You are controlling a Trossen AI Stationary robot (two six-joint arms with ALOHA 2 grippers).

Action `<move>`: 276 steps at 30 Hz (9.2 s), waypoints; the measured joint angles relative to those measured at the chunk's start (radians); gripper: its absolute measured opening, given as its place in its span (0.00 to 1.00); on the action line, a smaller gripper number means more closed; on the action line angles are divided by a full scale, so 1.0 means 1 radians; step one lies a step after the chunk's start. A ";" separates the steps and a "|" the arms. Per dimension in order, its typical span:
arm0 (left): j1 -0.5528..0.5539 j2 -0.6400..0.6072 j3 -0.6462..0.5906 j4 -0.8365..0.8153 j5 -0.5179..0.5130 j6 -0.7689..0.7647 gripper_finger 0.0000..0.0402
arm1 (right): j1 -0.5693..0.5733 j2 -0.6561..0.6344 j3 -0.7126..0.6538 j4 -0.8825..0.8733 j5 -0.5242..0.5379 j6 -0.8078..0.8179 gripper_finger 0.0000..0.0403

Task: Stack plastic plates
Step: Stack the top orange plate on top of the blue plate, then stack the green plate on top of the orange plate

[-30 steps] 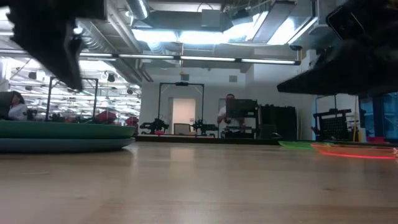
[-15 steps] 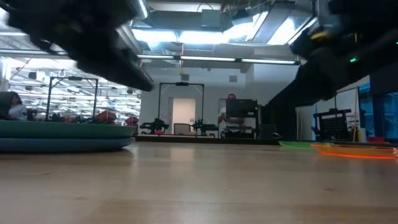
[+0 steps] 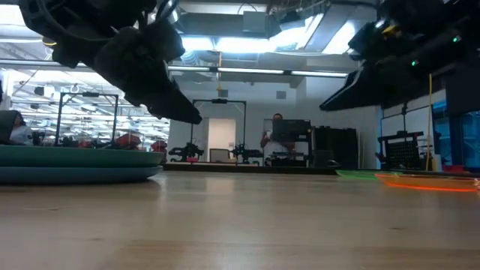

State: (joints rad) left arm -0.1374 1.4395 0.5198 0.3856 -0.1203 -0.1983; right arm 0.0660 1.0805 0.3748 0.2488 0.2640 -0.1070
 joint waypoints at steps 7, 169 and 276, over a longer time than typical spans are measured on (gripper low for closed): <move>-0.010 0.010 0.000 0.152 -0.081 0.077 0.30 | 0.066 -0.107 0.000 -0.254 -0.032 0.141 0.47; -0.237 -0.347 0.222 -1.168 -0.424 -0.420 0.00 | 0.257 0.361 -0.153 0.345 0.673 0.532 0.59; 0.339 0.339 0.141 0.521 0.287 0.261 0.36 | -0.826 0.364 0.138 -0.373 -0.034 0.173 0.36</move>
State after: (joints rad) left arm 0.2018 1.7786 0.6605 0.9062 0.1667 0.0628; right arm -0.7597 1.4445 0.5125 -0.1239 0.2299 0.0662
